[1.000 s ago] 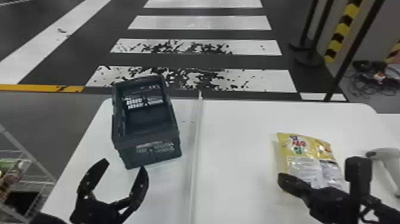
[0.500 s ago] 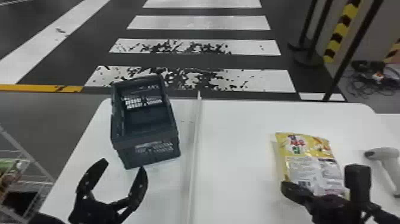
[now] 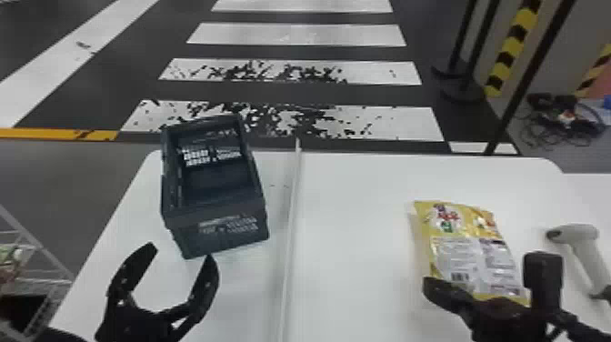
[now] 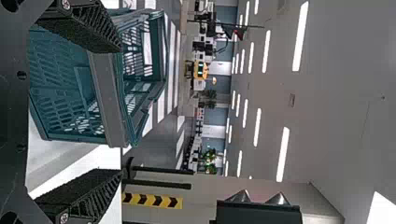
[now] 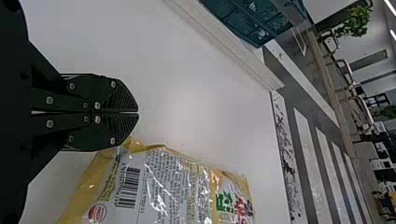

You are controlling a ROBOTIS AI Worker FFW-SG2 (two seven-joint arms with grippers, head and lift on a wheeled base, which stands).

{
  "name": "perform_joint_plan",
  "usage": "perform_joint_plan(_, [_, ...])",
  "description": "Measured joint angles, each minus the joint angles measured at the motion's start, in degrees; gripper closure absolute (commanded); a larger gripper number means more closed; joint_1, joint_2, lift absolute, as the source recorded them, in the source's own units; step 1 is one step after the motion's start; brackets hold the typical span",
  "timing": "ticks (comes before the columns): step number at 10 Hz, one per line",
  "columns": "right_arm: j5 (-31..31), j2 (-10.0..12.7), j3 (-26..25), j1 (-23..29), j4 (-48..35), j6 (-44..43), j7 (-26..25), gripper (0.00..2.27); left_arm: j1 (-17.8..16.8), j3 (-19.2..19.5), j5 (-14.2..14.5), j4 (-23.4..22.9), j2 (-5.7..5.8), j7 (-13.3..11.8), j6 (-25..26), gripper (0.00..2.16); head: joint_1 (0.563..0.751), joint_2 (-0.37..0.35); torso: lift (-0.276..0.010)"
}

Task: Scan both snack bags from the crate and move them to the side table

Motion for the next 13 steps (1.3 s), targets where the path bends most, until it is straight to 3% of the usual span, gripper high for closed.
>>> perform_joint_plan(3, [-3.01, 0.90, -6.04, 2.09, -9.59, 0.10, 0.11, 2.04, 0.00, 0.04, -0.03, 0.11, -0.15, 0.00, 0.00, 0.08, 0.695, 0.033, -0.099])
perform_joint_plan(4, [-2.63, 1.03, -8.92, 1.89, -10.85, -0.84, -1.90, 1.79, 0.04, 0.04, -0.05, 0.10, -0.18, 0.00, -0.05, 0.08, 0.695, -0.015, -0.099])
perform_joint_plan(6, [-0.85, 0.80, -13.17, 1.05, -9.70, -1.54, -5.40, 0.89, 0.09, 0.02, -0.06, -0.04, -0.13, -0.04, -0.17, 0.08, 0.695, -0.093, -0.099])
perform_joint_plan(7, [0.09, 0.73, -15.04, 0.17, -7.32, -2.27, -5.74, 0.33, 0.09, 0.01, -0.07, -0.15, -0.13, -0.14, -0.17, 0.08, 0.695, -0.137, -0.099])
perform_joint_plan(9, [1.60, -0.04, -18.03, -2.22, -1.16, -4.05, -6.20, 0.14, 0.15, 0.00, -0.08, -0.21, -0.16, -0.18, -0.11, 0.08, 0.695, -0.216, -0.099])
perform_joint_plan(13, [6.46, -3.37, -18.86, -7.45, 10.43, -7.91, -6.76, 0.13, 0.26, 0.09, -0.06, -0.20, -0.18, -0.18, -0.09, 0.08, 0.695, -0.300, -0.099])
